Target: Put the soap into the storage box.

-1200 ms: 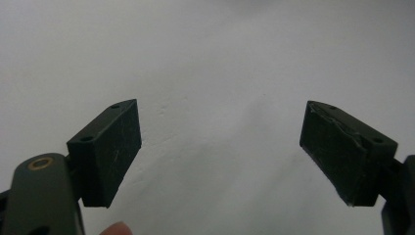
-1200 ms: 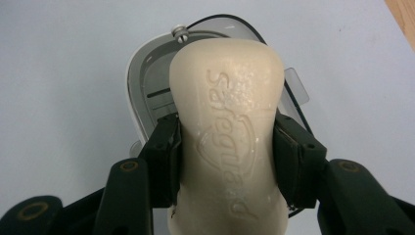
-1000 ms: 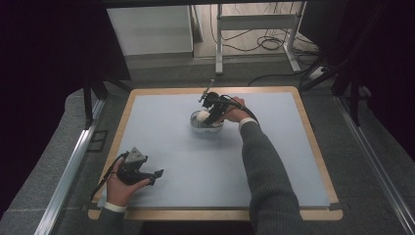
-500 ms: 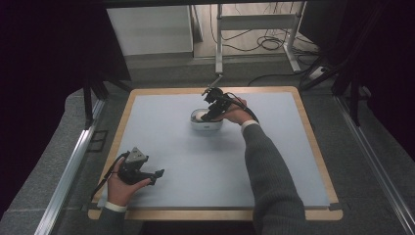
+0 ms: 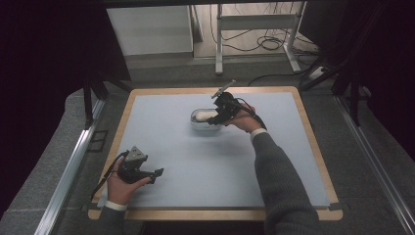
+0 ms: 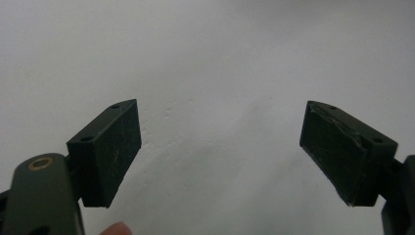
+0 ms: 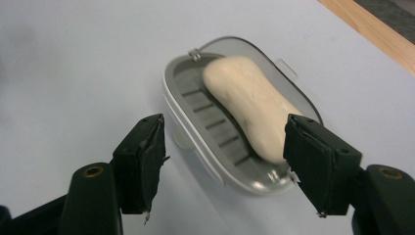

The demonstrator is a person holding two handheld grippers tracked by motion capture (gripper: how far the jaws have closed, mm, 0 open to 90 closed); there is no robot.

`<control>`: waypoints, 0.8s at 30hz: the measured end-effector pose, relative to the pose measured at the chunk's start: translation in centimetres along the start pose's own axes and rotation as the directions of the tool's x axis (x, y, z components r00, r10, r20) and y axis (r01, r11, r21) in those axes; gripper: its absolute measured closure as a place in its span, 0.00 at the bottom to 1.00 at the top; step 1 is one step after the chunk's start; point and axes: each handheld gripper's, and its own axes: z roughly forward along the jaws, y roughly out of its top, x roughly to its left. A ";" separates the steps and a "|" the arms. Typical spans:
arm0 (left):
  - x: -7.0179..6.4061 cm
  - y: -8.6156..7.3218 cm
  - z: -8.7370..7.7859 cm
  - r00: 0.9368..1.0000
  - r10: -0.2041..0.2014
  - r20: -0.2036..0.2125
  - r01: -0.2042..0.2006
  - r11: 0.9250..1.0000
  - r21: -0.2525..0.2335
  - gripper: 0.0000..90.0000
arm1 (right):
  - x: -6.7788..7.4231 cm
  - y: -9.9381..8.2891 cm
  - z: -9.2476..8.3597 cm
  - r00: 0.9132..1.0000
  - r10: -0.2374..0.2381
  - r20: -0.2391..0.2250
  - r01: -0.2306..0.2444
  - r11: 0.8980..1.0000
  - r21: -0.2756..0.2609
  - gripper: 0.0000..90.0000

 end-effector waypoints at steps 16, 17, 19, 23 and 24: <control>-0.2 -0.1 -0.5 1.000 0.002 0.000 -0.002 1.000 -0.022 0.18 | 0.9 -7.4 -4.9 0.991 0.114 0.070 -0.106 0.989 -0.103 0.33; -0.2 -0.1 -0.5 1.000 0.003 -0.001 -0.003 1.000 -0.022 0.18 | 1.1 -8.0 -5.2 0.989 0.121 0.080 -0.112 0.988 -0.108 0.32; -0.2 -0.1 -0.5 1.000 0.004 -0.001 -0.004 1.000 -0.020 0.18 | 1.5 -9.1 -5.6 0.986 0.129 0.104 -0.117 0.987 -0.113 0.31; -0.3 -0.1 -0.4 1.000 0.002 -0.005 -0.002 1.000 -0.015 0.18 | 2.3 -11.5 -6.4 0.982 0.141 0.126 -0.123 0.982 -0.144 0.30; -0.3 -0.1 -0.3 1.000 0.003 -0.005 -0.003 1.000 -0.014 0.18 | 2.5 -12.1 -6.5 0.980 0.149 0.132 -0.128 0.980 -0.155 0.30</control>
